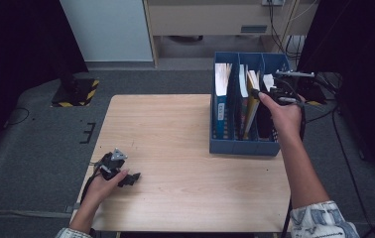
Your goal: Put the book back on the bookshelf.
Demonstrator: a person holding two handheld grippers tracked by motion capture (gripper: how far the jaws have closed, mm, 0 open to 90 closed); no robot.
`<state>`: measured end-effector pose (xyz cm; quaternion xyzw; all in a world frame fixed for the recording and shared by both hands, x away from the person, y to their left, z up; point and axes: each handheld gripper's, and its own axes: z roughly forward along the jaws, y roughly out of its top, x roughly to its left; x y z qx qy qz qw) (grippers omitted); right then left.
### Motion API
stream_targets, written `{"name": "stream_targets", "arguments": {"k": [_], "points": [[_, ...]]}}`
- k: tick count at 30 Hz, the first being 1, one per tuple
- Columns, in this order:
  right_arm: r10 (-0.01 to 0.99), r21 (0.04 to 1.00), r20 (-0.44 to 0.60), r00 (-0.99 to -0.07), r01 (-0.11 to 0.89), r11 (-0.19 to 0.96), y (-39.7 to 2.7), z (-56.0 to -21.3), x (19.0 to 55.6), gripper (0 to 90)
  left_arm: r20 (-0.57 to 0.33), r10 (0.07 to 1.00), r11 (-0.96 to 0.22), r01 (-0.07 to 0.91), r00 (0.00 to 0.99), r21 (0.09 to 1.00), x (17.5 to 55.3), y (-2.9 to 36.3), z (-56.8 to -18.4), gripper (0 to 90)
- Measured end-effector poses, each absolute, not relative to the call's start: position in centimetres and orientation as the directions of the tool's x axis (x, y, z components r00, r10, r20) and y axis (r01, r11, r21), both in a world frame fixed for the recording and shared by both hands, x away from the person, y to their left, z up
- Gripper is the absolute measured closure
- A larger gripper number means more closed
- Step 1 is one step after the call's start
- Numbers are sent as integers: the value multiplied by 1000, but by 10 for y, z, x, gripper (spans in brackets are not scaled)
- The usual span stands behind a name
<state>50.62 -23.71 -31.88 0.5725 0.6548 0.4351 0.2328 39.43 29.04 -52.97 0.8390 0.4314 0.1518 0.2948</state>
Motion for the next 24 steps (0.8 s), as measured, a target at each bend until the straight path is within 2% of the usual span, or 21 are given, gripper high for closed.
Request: {"name": "stream_targets", "arguments": {"k": [13,24], "points": [[936,847,143,-323,529,53,-231,-319,478,152,0,813,-456,636,583,623,394,291,-530,0],[927,847,109,-358,521,102,-227,-330,456,102,-1,813,-454,635,582,625,394,290,-530,0]]}}
